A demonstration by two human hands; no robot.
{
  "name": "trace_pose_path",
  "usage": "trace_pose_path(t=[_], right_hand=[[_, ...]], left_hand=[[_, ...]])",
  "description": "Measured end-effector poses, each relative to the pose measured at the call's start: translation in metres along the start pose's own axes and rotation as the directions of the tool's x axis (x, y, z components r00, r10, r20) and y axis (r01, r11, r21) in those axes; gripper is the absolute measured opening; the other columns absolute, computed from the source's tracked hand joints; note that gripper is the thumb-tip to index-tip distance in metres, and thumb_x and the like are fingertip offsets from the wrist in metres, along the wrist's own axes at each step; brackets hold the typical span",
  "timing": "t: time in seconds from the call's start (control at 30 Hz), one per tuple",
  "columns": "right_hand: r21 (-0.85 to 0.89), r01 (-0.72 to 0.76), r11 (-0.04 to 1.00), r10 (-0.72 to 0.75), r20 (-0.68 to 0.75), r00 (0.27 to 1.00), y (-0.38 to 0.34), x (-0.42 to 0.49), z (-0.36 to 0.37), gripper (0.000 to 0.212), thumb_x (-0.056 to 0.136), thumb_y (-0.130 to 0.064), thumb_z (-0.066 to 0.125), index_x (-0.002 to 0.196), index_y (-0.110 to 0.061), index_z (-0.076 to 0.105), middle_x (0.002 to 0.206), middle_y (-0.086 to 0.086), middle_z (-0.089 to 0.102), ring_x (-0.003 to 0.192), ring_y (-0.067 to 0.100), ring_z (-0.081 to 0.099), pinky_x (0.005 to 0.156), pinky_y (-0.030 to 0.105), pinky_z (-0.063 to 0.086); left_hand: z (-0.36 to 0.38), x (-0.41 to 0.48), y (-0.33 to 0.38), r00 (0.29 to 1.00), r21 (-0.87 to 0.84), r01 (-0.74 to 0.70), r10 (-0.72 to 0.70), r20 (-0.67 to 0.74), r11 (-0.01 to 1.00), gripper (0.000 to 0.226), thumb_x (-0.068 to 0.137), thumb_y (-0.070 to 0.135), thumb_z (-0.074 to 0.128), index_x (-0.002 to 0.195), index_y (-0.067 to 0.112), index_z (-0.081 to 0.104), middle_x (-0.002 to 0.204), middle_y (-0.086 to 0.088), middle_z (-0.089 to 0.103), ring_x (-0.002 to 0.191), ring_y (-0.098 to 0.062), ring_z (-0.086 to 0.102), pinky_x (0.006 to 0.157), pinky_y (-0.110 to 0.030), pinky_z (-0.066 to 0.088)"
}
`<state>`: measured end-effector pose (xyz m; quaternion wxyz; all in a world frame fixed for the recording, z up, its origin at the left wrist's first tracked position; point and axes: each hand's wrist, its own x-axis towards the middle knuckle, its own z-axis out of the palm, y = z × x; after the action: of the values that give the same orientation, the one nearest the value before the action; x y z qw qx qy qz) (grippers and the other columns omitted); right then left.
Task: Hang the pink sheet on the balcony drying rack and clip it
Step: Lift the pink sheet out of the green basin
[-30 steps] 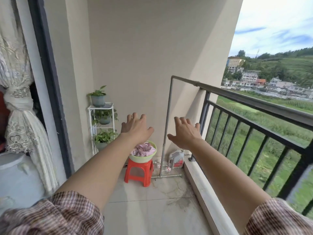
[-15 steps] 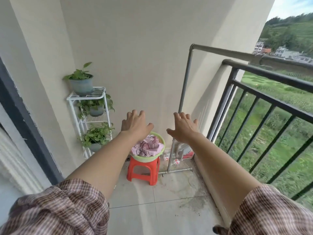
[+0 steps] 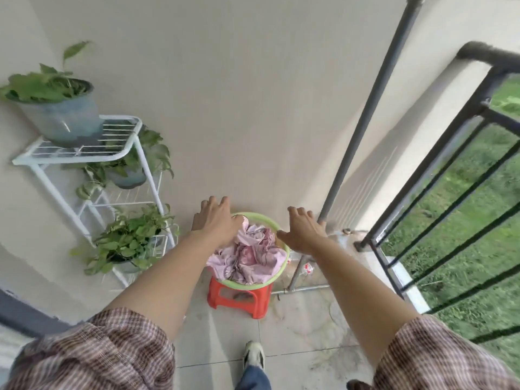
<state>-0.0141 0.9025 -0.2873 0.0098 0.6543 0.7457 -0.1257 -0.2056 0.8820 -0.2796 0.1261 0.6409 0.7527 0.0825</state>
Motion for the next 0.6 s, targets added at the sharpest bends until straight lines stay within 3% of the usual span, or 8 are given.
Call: trace_pose_path(t=[0.17, 0.3, 0.47, 0.6], right_hand=[[-0.005, -0.017, 1.0, 0.018, 0.145, 0.989, 0.019, 0.124, 0.045, 0.064, 0.089, -0.049, 0.053, 0.14, -0.014, 0.032, 0.142, 0.009, 0.04, 0.133, 0.03, 0.033, 0.103, 0.054, 0.03], [0.006, -0.052, 0.999, 0.048, 0.266, 0.963, 0.028, 0.187, 0.086, 0.063, 0.088, -0.046, 0.052, 0.139, -0.015, 0.033, 0.141, 0.009, 0.041, 0.133, 0.03, 0.034, 0.107, 0.053, 0.027], [0.041, -0.12, 0.992, 0.091, 0.424, 0.901, 0.034, 0.229, 0.147, 0.059, 0.09, -0.039, 0.051, 0.141, -0.016, 0.032, 0.145, 0.007, 0.038, 0.135, 0.028, 0.031, 0.109, 0.054, 0.023], [0.077, -0.245, 0.966, 0.17, 0.525, 0.834, 0.04, 0.25, 0.21, 0.059, 0.091, -0.038, 0.046, 0.144, -0.018, 0.028, 0.15, 0.004, 0.034, 0.137, 0.027, 0.031, 0.108, 0.053, 0.027]], left_hand=[[0.07, 0.119, -0.015, 0.989, -0.06, 0.092, -0.084, 0.122, 0.994, 0.052, 0.091, 0.04, 0.045, 0.135, 0.014, 0.043, 0.137, -0.016, 0.043, 0.127, -0.034, 0.038, 0.103, -0.044, 0.036], [0.128, 0.172, -0.029, 0.962, -0.127, 0.169, -0.135, 0.239, 0.977, 0.047, 0.087, 0.042, 0.046, 0.124, 0.013, 0.051, 0.131, -0.015, 0.048, 0.123, -0.034, 0.044, 0.099, -0.044, 0.04], [0.185, 0.204, -0.05, 0.91, -0.077, 0.174, -0.131, 0.393, 0.982, 0.048, 0.094, 0.038, 0.042, 0.136, 0.014, 0.042, 0.141, -0.011, 0.041, 0.132, -0.031, 0.036, 0.102, -0.043, 0.037], [0.248, 0.216, -0.071, 0.86, -0.106, 0.21, -0.132, 0.492, 0.972, 0.036, 0.094, 0.035, 0.04, 0.116, 0.01, 0.055, 0.135, -0.013, 0.047, 0.128, -0.034, 0.038, 0.099, -0.043, 0.04]])
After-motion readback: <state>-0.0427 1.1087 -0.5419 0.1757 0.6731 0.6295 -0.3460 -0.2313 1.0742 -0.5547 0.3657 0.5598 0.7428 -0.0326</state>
